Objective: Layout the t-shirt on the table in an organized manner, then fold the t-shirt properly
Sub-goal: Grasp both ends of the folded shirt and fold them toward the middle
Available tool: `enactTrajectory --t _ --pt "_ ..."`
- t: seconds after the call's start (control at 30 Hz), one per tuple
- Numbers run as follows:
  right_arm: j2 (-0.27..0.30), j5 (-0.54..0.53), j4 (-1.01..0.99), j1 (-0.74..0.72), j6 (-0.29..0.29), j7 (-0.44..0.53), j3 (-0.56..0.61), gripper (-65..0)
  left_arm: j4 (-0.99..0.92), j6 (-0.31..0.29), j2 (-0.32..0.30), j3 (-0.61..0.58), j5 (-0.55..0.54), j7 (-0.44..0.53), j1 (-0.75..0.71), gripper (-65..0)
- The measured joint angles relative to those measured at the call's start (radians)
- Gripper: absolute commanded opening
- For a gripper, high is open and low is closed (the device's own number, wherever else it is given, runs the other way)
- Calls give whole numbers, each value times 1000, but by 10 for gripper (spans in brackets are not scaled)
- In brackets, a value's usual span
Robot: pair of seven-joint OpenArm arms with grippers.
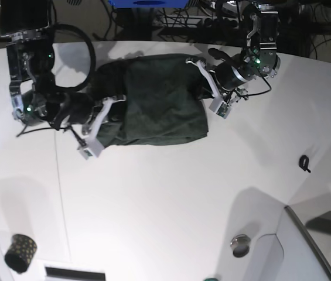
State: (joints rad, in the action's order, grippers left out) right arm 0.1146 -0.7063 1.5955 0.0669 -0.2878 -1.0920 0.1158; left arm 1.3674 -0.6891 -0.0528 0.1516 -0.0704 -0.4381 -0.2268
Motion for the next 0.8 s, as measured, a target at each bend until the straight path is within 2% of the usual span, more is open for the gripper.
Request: enactTrajectory --t 0.07,0.17,0.27,0.47,0.8 --pt "-3 1 2 0 42 2 42 -648 0 0 0 0 3 0 9 -650" --pt "-41 15 1 0 72 4 76 -648 0 0 0 0 2 1 16 -650" --pt "-79 8 1 -3 72 3 89 -648 0 0 1 0 3 0 13 -650" --pt "-101 14 -113 -39 80 40 94 -648 0 0 1 0 3 1 13 -650" --pt "-102 16 -155 -40 80 84 128 -648 0 0 -1 0 3 0 13 -650"
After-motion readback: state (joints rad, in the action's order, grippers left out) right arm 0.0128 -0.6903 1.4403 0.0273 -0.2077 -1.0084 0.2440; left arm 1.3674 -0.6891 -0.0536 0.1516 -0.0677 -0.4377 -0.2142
